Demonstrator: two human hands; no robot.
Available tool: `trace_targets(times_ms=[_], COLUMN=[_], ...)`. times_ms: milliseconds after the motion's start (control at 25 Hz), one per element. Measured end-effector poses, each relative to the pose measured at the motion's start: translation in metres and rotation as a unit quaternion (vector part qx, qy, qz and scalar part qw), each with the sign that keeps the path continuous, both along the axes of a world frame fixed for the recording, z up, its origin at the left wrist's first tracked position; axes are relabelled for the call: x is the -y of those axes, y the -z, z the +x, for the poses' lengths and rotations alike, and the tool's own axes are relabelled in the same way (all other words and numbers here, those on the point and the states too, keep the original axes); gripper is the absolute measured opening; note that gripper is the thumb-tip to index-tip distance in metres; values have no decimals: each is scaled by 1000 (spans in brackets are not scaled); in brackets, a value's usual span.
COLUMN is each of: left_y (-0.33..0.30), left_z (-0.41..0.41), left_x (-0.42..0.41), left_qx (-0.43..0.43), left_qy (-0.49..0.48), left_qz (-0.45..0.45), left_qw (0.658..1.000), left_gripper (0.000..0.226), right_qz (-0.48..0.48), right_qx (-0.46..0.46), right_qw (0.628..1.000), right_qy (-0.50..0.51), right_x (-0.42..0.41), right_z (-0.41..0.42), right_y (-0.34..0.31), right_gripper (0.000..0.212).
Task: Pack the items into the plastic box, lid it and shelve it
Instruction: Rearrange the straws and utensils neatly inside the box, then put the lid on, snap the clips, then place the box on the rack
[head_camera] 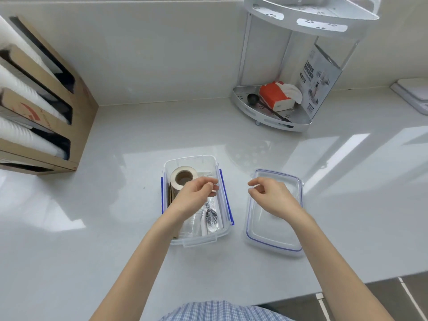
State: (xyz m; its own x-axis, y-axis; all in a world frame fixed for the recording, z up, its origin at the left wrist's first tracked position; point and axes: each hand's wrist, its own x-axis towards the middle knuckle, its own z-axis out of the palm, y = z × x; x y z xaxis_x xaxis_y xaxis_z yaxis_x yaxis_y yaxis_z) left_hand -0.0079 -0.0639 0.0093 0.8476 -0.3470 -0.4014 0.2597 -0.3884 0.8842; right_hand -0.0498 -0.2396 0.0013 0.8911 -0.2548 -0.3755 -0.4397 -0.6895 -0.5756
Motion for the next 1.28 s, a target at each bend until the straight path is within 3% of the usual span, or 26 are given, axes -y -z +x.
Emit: trace_targets(times_ms=[320,480,760,880,1160,1280], left_y=[15,29,51,51,31,14], left_z=[-25,-34,-42,-44,-46,-44], left_x=[71,99,120,121,116,108], left_qx=[-21,-32,-56,-43,0,62], left_qy=[102,147,125,120,61,10], left_qz=[45,124,213,225,141,114], left_qw=[994,981,968,966,988,991], left_gripper=[30,54,57,58,57,41], right_qz=[-22,-40,-76,-82,-2,15], right_qx=[-26,-62,-128,-107,22,65], right_qw=[997,992,983,984,982,982], right_qy=[72,98,111,120,188,179], right_x=[55,74,82,76,73,70], right_z=[-40,-54,-62,-61,-54,-49], right_y=[24,37,58,62,44,31], right_gripper=[45,54,39,36,33,36])
